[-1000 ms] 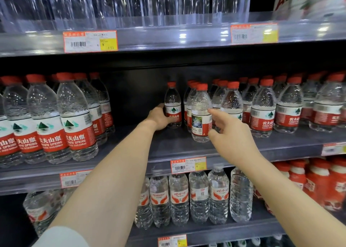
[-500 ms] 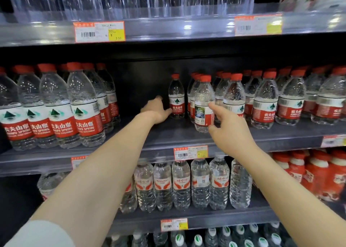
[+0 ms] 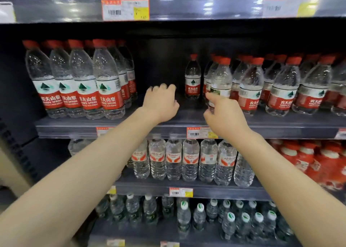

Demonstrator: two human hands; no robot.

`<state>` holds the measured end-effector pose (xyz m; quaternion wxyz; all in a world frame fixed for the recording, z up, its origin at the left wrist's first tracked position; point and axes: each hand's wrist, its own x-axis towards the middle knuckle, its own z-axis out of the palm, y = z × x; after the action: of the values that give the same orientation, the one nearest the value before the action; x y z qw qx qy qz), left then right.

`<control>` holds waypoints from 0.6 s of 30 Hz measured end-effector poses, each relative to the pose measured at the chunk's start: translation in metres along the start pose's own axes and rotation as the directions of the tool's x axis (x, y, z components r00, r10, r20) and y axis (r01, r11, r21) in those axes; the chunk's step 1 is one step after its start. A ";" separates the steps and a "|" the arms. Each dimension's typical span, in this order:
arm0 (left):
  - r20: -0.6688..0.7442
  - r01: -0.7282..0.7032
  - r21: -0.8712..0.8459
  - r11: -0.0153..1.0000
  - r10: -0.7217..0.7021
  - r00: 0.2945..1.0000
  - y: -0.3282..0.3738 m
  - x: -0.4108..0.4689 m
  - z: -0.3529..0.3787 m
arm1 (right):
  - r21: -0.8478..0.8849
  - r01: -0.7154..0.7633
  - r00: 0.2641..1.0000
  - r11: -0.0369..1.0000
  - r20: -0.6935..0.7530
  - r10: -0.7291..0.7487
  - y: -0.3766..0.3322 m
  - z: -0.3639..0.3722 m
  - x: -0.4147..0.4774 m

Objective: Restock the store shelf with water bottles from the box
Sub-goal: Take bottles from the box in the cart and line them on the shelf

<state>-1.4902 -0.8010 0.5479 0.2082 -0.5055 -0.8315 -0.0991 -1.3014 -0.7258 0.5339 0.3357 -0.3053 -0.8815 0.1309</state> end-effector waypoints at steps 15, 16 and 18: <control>0.473 -0.030 -0.037 0.999 0.044 0.880 -0.005 -0.054 -0.133 | -0.295 -0.012 0.914 0.955 0.383 0.130 -0.093 -0.102 0.013; 0.480 -0.049 -0.036 0.998 0.061 0.875 0.000 -0.058 -0.152 | -0.297 -0.021 0.909 0.955 0.391 0.142 -0.101 -0.119 0.009; 0.462 -0.096 -0.044 0.994 0.105 0.881 0.017 -0.064 -0.189 | -0.295 -0.065 0.907 0.953 0.382 0.180 -0.113 -0.158 0.000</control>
<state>-1.4029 -0.9151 0.6878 0.0036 -0.5588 -0.8288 0.0271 -1.2460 -0.8098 0.7003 0.0916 -0.3706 -0.9201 0.0881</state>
